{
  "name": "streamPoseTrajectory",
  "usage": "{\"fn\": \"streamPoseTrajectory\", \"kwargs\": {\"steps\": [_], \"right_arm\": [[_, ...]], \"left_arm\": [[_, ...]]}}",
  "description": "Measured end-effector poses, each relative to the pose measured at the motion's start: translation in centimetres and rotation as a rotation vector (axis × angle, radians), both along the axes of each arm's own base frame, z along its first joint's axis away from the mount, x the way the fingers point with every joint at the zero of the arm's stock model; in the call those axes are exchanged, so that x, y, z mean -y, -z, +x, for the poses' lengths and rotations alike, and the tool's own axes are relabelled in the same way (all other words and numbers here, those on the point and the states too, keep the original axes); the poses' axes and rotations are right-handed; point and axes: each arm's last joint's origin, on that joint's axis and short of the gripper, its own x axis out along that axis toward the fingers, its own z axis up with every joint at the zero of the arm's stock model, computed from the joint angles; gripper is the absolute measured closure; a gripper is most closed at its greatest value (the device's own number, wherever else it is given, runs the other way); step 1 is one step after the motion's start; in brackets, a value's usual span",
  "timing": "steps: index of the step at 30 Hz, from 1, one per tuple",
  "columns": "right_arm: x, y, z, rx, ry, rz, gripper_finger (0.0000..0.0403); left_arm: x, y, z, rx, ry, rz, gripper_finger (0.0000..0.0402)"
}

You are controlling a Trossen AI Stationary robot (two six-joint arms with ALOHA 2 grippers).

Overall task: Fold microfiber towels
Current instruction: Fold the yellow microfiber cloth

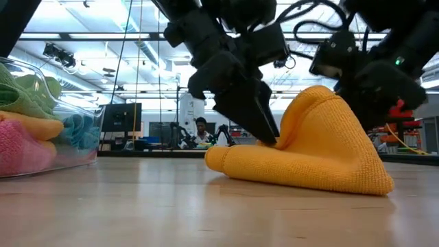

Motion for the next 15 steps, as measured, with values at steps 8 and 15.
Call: {"fn": "streamPoseTrajectory", "kwargs": {"steps": [8, 15], "right_arm": [[-1.5, -3.1, -2.0, 0.057, -0.070, 0.024, 0.0215], [-3.8, -5.8, -3.6, 0.224, -0.170, -0.021, 0.0215]], "left_arm": [[-0.1, -3.3, -0.6, 0.070, 0.008, -0.004, 0.0229], [1.0, -5.0, -1.8, 0.059, 0.098, -0.025, 0.0231]]}}
